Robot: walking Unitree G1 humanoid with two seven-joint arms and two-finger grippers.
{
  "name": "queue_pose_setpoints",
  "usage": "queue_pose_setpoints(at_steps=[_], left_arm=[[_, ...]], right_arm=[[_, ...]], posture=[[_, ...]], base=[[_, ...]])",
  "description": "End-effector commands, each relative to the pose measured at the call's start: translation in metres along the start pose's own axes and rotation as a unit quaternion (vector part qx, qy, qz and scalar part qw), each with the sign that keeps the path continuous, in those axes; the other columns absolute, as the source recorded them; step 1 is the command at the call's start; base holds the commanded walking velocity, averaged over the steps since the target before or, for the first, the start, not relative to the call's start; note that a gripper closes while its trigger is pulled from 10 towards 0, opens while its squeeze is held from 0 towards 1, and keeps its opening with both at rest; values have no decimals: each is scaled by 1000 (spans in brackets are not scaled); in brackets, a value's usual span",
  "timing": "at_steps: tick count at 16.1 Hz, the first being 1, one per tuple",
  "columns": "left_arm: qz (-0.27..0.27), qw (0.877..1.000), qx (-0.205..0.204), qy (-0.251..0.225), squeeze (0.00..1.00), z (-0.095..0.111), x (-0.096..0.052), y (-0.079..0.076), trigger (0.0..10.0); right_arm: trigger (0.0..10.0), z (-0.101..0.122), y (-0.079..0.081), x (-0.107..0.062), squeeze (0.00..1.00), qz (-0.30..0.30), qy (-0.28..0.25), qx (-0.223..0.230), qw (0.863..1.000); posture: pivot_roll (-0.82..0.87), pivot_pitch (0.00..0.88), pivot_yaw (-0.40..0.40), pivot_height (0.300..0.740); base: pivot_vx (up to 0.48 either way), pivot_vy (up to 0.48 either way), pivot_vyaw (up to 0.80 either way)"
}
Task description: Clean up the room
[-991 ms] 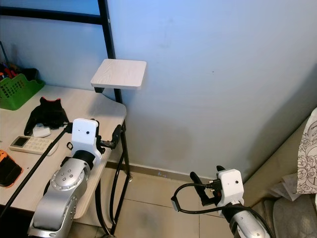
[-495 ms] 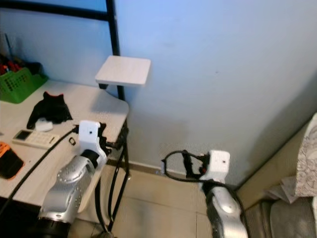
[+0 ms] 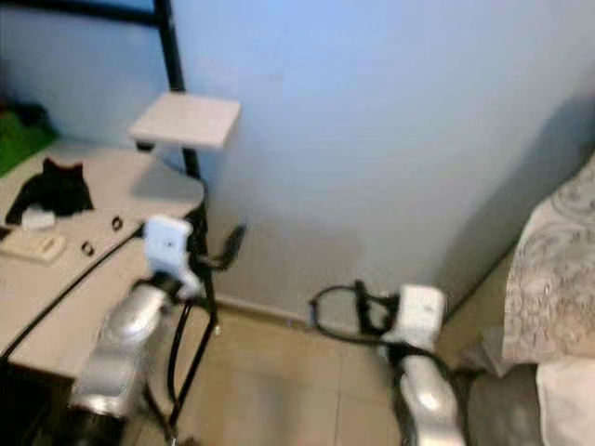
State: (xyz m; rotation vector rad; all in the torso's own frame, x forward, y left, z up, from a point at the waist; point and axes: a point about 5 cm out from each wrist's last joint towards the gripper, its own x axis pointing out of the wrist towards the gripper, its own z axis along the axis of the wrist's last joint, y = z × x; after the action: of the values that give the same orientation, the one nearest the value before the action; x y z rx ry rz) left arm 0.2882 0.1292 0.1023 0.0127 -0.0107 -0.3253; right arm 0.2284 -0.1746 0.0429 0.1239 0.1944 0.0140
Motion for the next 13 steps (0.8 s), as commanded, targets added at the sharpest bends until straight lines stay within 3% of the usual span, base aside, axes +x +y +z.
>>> queue_pose_setpoints(at_steps=[1,3,6,10,13], left_arm=[[-8,1000,-13,8,0,-2,7,-8,10000],[-37,999,7,10,0,-4,7,-19,10000],[-55,998,-4,5,0,-7,4,-21,10000],[-67,998,-9,-3,0,-8,1,-19,10000],[-57,998,-14,-6,0,-8,4,-12,10000]], right_arm=[[10000,0,-8,0,0,-13,6,-9,1000],[10000,-1,-7,0,0,-10,5,-26,1000],[10000,0,-5,0,0,-10,-1,-31,999],[10000,1,-2,2,0,-10,-6,-34,999],[10000,3,-3,2,0,-19,-19,-39,999]], posture=[[134,0,-33,732],[132,0,-38,732],[125,0,-39,732],[125,0,-31,732],[129,0,-32,732]], base=[[0,0,-725],[0,0,-728],[0,0,-729],[0,-360,-736],[0,0,-735]])
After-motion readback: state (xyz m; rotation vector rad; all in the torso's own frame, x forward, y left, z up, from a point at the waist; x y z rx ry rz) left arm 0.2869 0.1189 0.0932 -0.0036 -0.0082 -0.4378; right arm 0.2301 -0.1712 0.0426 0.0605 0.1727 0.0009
